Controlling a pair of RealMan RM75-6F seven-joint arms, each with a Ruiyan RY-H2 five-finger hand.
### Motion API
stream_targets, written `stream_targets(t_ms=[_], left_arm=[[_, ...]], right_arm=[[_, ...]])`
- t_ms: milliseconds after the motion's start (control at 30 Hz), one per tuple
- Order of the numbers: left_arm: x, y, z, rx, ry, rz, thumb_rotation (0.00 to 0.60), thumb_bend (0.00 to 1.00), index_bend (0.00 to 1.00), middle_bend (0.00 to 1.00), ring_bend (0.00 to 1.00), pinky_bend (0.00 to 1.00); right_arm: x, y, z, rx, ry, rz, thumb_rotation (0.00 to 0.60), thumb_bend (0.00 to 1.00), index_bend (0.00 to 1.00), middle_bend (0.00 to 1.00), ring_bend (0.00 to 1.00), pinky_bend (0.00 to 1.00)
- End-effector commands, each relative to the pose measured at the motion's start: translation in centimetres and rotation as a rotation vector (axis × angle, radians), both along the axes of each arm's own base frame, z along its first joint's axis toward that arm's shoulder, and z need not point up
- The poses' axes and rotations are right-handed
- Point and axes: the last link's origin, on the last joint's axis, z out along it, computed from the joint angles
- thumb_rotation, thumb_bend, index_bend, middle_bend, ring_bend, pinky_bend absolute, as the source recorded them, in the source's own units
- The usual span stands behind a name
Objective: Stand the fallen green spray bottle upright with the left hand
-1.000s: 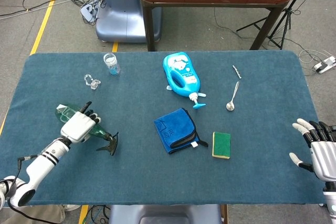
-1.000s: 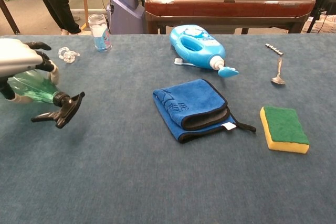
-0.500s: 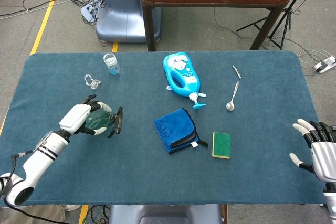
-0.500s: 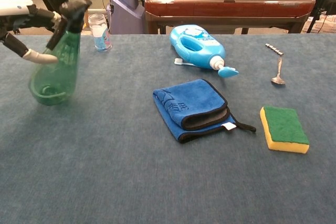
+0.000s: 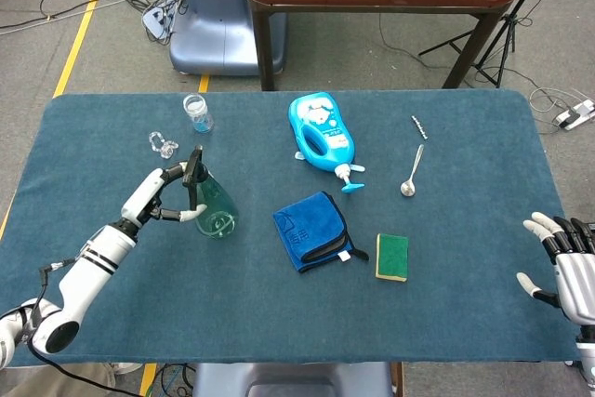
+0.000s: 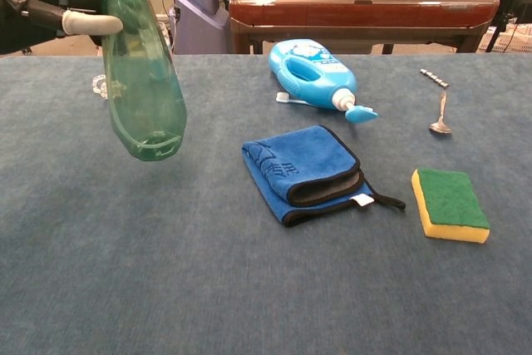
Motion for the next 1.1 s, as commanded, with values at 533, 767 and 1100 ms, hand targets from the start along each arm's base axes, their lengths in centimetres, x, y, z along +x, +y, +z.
stream_targets(t_ms=[533, 767, 1100], left_arm=[[-3.2, 1.2, -2.9, 0.083, 0.077, 0.038, 0.6, 0.36, 0.45, 0.42, 0.2, 0.01], [-3.7, 1.0, -2.6, 0.071, 0.097, 0.034, 0.6, 0.36, 0.28, 0.22, 0.08, 0.01], [-3.9, 0.6, -2.0, 0.068, 0.114, 0.028, 0.6, 0.36, 0.1, 0.1, 0.01, 0.0]], right_arm=[[0.0, 0.2, 0.1, -0.005, 0.002, -0.008, 0.6, 0.18, 0.21, 0.17, 0.09, 0.09], [-0.1, 0.2, 0.1, -0.005, 0.002, -0.008, 0.6, 0.18, 0.21, 0.17, 0.09, 0.09], [-0.1, 0.2, 0.1, -0.005, 0.001, -0.007, 0.6, 0.18, 0.21, 0.16, 0.09, 0.09]])
